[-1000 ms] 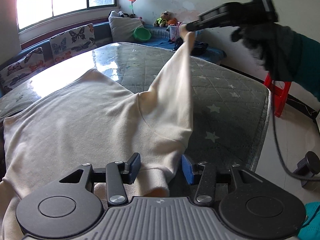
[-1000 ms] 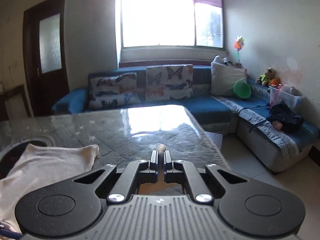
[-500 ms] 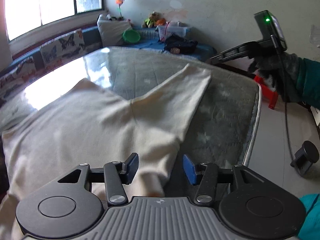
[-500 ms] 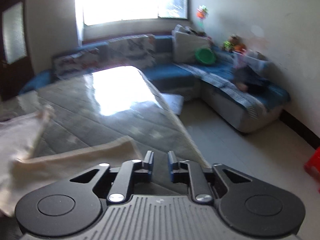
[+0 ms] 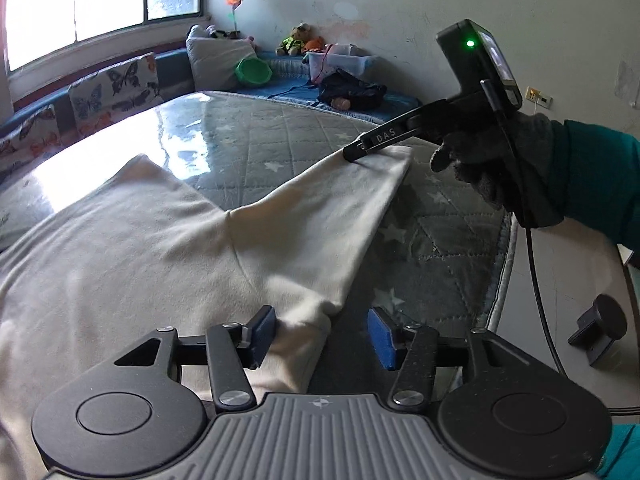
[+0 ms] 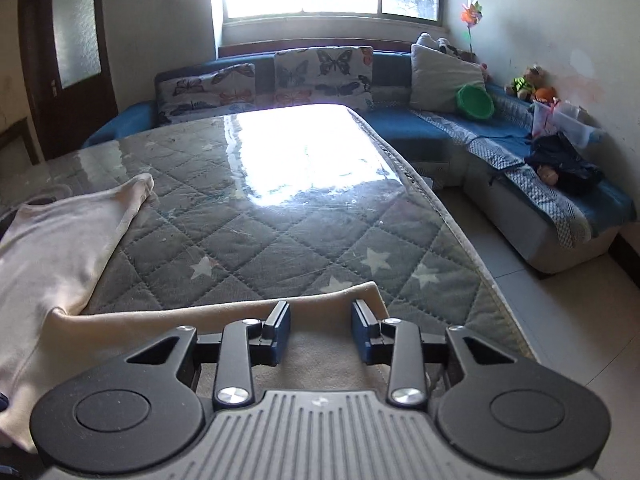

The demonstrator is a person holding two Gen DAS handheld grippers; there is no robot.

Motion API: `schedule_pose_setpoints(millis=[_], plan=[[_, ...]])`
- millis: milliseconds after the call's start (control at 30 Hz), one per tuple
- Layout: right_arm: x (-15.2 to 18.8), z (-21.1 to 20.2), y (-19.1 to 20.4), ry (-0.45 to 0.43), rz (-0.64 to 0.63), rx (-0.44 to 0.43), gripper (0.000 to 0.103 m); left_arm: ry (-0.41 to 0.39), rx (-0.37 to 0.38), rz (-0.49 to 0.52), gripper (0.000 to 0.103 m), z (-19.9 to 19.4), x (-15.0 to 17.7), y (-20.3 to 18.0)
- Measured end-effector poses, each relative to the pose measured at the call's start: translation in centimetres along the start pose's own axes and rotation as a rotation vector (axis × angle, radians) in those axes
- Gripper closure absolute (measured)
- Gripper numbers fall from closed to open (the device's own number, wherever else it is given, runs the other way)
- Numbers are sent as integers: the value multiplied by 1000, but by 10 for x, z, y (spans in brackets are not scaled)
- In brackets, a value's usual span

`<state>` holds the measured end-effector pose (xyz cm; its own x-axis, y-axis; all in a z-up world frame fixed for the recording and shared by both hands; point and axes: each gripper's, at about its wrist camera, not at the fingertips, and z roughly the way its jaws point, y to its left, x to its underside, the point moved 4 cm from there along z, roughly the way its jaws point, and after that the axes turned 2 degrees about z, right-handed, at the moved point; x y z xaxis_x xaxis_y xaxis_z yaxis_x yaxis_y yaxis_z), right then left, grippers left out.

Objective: Fold clothes

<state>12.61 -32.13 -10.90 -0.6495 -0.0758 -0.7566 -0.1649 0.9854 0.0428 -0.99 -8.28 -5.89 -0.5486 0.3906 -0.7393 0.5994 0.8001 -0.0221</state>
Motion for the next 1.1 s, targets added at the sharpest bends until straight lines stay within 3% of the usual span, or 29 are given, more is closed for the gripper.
schedule_pose_setpoints(millis=[133,300,533,800,1100], plan=[[-4,-16,19,-22,-57,-49,55,-42,-52,-53,48,-24,3,16],[-4,-36,74,-37,-168,-199,51,-78,-202,-165,48,-64,18,56],[1,-48,162,-11,-315,-408,45,-72,-500,-335,48,-131,68,128],[5,-67,235,2,-484,-550,45,-33,-876,-565,47,-202,138,210],[32,-89,318,35,-655,-719,45,-4,-911,-666,48,-209,169,252]])
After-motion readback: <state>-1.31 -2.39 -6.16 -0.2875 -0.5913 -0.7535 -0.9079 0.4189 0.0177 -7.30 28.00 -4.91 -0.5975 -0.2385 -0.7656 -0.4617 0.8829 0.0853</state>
